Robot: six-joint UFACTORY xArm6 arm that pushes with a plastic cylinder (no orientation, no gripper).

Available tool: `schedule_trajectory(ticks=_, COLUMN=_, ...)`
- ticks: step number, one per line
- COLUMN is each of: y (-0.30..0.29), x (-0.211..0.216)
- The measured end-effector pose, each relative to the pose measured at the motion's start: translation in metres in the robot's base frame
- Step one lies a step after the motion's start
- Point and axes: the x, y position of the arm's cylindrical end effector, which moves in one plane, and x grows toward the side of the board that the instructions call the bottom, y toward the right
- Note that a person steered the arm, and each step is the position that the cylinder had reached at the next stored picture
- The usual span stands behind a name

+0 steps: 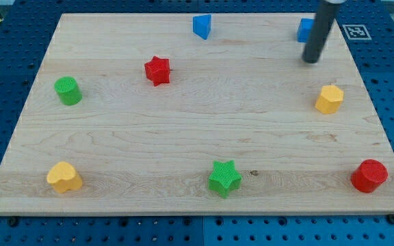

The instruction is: Push the blue cube slightly downwards

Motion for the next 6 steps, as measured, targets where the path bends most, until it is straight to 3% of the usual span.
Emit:
schedule_trajectory(ticks=2, y=0.071, x=-0.039)
schedule_trajectory(ticks=4, y=0.049, x=-0.131)
schedule_trajectory(ticks=6, y=0.011, x=-0.105)
